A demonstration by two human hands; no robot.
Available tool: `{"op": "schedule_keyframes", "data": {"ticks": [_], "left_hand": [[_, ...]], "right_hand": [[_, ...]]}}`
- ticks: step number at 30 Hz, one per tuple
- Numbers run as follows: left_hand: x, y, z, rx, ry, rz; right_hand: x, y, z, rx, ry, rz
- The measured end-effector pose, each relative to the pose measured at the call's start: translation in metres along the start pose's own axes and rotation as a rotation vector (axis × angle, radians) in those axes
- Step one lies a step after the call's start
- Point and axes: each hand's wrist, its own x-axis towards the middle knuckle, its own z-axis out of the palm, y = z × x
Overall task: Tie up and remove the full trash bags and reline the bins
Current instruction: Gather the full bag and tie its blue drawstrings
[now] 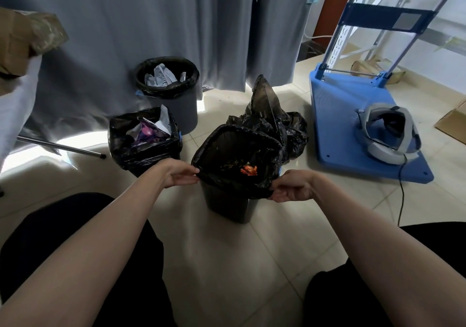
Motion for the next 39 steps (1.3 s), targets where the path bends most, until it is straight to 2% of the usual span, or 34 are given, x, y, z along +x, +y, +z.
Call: {"op": "schedule_keyframes", "data": {"ticks": [4,10,13,17,19,24,31,35,37,39], "left_hand": [[0.003,0.002,0.003,-0.037,0.042,0.014],[0.001,0.004,0.01,-0.066,-0.028,-0.02],[-0.001,0.006,0.012,-0.045,-0.003,-0.007],[-0.004,0.008,0.018,-0.006,0.014,0.005],[-0.005,0.009,0.02,0.001,0.018,0.005],[-0.009,0.016,0.019,0.023,0.129,0.054],[-0.009,0.029,0.021,-0.012,0.241,0.157],[0.006,0.032,0.019,0.197,0.324,0.261],[0.011,0.031,0.02,0.259,0.29,0.25],[0.016,0.027,0.019,0.29,0.275,0.236]], "right_hand": [[-0.003,-0.001,0.01,0.038,-0.045,-0.004],[0.002,0.0,0.019,0.108,-0.046,0.015],[0.004,-0.003,0.027,0.112,0.094,0.021],[0.016,-0.005,0.039,0.192,0.48,-0.081],[0.02,-0.006,0.039,0.239,0.593,-0.133],[0.016,-0.016,0.031,0.355,0.642,-0.193],[-0.003,-0.022,0.022,0.327,0.441,-0.206],[0.021,-0.032,-0.004,0.302,0.754,-0.267],[0.03,-0.041,-0.012,0.217,0.808,-0.327],[0.04,-0.051,-0.018,0.15,0.787,-0.374]]}}
